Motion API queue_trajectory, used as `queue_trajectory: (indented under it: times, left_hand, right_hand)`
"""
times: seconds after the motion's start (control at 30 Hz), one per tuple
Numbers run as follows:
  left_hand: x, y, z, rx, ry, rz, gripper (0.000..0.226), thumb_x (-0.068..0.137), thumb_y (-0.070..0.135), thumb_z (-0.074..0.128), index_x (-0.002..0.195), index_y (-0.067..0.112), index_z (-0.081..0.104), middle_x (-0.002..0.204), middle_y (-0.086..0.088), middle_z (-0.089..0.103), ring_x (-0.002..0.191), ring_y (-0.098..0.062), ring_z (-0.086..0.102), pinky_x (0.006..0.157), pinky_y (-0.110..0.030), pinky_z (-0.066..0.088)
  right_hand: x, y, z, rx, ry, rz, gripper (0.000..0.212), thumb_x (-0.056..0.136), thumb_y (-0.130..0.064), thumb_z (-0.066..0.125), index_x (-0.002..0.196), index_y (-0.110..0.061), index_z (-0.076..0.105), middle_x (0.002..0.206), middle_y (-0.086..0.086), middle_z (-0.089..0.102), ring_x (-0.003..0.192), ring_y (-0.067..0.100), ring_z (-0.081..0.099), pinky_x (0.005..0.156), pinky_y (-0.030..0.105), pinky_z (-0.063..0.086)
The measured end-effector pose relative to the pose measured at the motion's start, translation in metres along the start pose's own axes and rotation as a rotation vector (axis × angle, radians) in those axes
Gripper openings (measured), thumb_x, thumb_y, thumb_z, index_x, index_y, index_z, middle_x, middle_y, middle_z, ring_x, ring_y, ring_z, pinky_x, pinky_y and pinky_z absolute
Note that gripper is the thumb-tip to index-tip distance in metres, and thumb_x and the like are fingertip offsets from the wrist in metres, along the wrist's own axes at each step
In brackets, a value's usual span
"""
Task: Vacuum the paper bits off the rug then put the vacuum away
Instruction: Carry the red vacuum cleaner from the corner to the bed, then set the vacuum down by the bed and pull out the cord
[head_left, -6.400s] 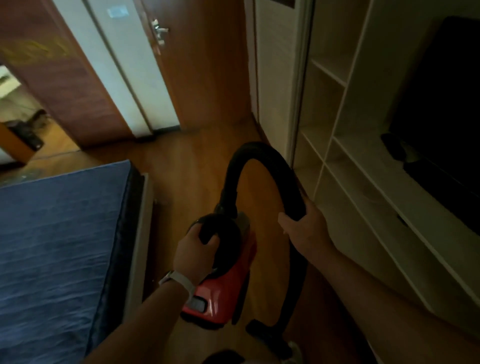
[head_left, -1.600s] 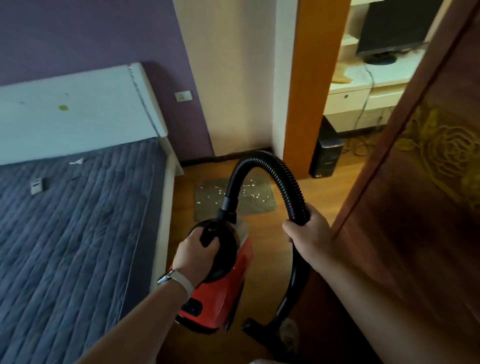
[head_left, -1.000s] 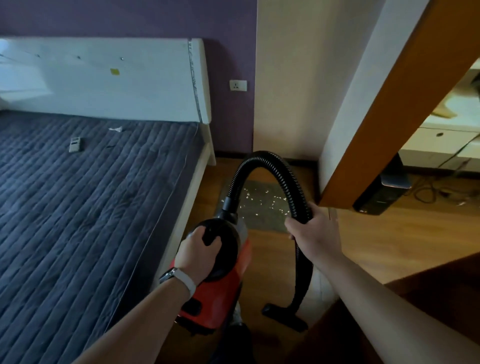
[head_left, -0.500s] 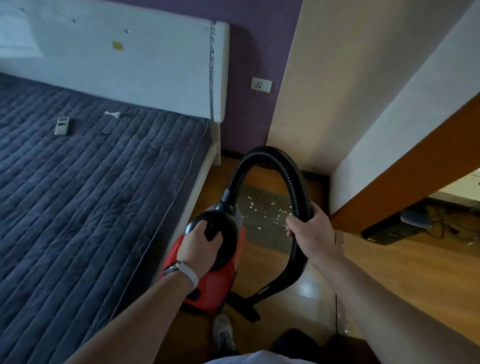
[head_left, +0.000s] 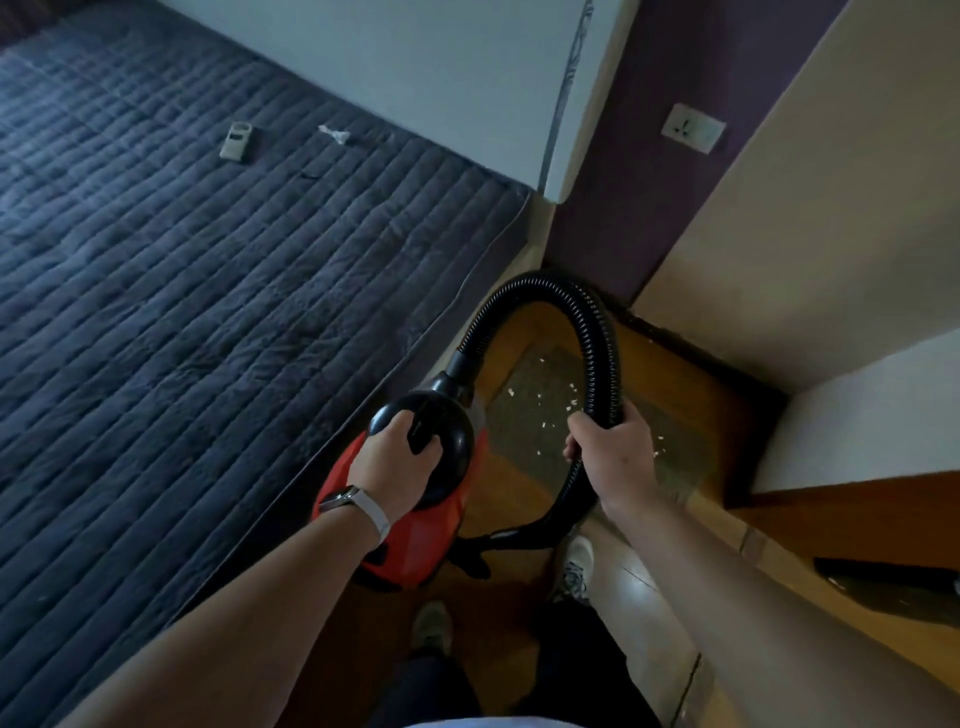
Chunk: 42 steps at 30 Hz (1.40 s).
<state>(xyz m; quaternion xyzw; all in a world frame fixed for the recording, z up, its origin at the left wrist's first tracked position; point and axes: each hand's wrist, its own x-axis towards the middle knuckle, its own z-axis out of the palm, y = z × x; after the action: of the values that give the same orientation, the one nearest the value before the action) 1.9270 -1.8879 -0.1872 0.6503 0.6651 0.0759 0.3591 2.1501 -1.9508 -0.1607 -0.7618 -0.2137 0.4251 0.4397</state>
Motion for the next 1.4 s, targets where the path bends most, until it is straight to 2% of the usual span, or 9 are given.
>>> queue_trajectory:
  times: [0.1, 0.43, 0.57, 0.67, 0.77, 0.93, 1.13, 1.27, 1.4]
  left_hand:
    - [0.027, -0.007, 0.022, -0.002, 0.027, -0.067, 0.016, 0.091, 0.040, 0.057, 0.091, 0.024, 0.055, 0.077, 0.001, 0.063, 0.066, -0.020, 0.062, 0.059, -0.040, 0.057]
    - [0.116, -0.064, 0.111, -0.009, 0.016, -0.175, 0.018, 0.089, 0.041, 0.057, 0.081, 0.025, 0.052, 0.073, 0.000, 0.063, 0.065, -0.021, 0.061, 0.062, -0.043, 0.056]
    - [0.155, -0.102, 0.161, -0.033, 0.047, -0.174, 0.018, 0.089, 0.040, 0.056, 0.081, 0.024, 0.052, 0.071, 0.001, 0.062, 0.063, -0.019, 0.060, 0.060, -0.043, 0.055]
    - [0.188, -0.141, 0.205, -0.025, 0.085, -0.176, 0.018, 0.090, 0.039, 0.055, 0.083, 0.023, 0.052, 0.067, 0.002, 0.060, 0.061, -0.016, 0.056, 0.054, -0.035, 0.048]
    - [0.217, -0.184, 0.250, -0.021, 0.133, -0.189, 0.016, 0.091, 0.039, 0.055, 0.084, 0.025, 0.051, 0.065, 0.003, 0.059, 0.057, -0.013, 0.054, 0.049, -0.028, 0.039]
    - [0.265, -0.246, 0.313, -0.095, 0.144, -0.149, 0.011, 0.091, 0.040, 0.054, 0.094, 0.030, 0.054, 0.076, 0.004, 0.064, 0.069, -0.018, 0.062, 0.065, -0.037, 0.055]
    - [0.297, -0.299, 0.373, -0.051, 0.225, -0.065, 0.014, 0.091, 0.036, 0.057, 0.089, 0.023, 0.056, 0.069, 0.002, 0.063, 0.060, -0.016, 0.060, 0.057, -0.036, 0.052]
    - [0.311, -0.319, 0.384, -0.058, 0.210, -0.069, 0.013, 0.090, 0.034, 0.059, 0.089, 0.021, 0.056, 0.072, 0.001, 0.063, 0.061, -0.013, 0.056, 0.056, -0.030, 0.045]
    - [0.305, -0.323, 0.390, -0.064, 0.151, -0.091, 0.016, 0.091, 0.035, 0.059, 0.085, 0.021, 0.054, 0.072, 0.002, 0.062, 0.063, -0.014, 0.059, 0.060, -0.032, 0.050]
  right_hand:
    - [0.045, 0.010, 0.012, 0.006, -0.053, 0.032, 0.011, 0.082, -0.007, 0.064, 0.088, -0.012, 0.056, 0.059, 0.004, 0.060, 0.052, 0.016, 0.059, 0.060, 0.035, 0.053]
    - [0.161, 0.089, 0.059, -0.086, -0.073, 0.008, 0.009, 0.078, -0.010, 0.065, 0.082, -0.014, 0.057, 0.061, 0.007, 0.061, 0.053, 0.019, 0.060, 0.058, 0.037, 0.054]
    - [0.206, 0.133, 0.087, -0.184, -0.086, -0.125, 0.011, 0.079, -0.013, 0.067, 0.086, -0.011, 0.059, 0.068, 0.010, 0.062, 0.053, 0.016, 0.057, 0.050, 0.029, 0.049]
    - [0.248, 0.173, 0.108, -0.249, -0.116, -0.229, 0.014, 0.080, -0.017, 0.069, 0.084, -0.010, 0.057, 0.068, 0.008, 0.059, 0.056, 0.018, 0.054, 0.051, 0.035, 0.049]
    - [0.288, 0.217, 0.134, -0.285, -0.150, -0.313, 0.016, 0.080, -0.018, 0.069, 0.079, -0.011, 0.055, 0.072, 0.018, 0.060, 0.057, 0.021, 0.053, 0.051, 0.038, 0.048]
    - [0.348, 0.279, 0.175, -0.231, -0.174, -0.406, 0.012, 0.081, -0.011, 0.070, 0.078, -0.011, 0.058, 0.065, 0.011, 0.061, 0.056, 0.019, 0.056, 0.048, 0.022, 0.046]
    - [0.406, 0.341, 0.200, -0.162, -0.207, -0.309, 0.015, 0.080, -0.007, 0.069, 0.083, -0.015, 0.056, 0.065, 0.008, 0.057, 0.057, 0.027, 0.057, 0.055, 0.038, 0.048]
    - [0.423, 0.351, 0.207, -0.177, -0.225, -0.259, 0.018, 0.081, -0.009, 0.068, 0.097, -0.012, 0.059, 0.067, 0.009, 0.061, 0.055, 0.025, 0.059, 0.056, 0.037, 0.050]
    - [0.422, 0.359, 0.203, -0.306, -0.212, -0.282, 0.023, 0.082, -0.015, 0.069, 0.103, -0.013, 0.059, 0.075, 0.012, 0.065, 0.057, 0.023, 0.062, 0.057, 0.038, 0.053]
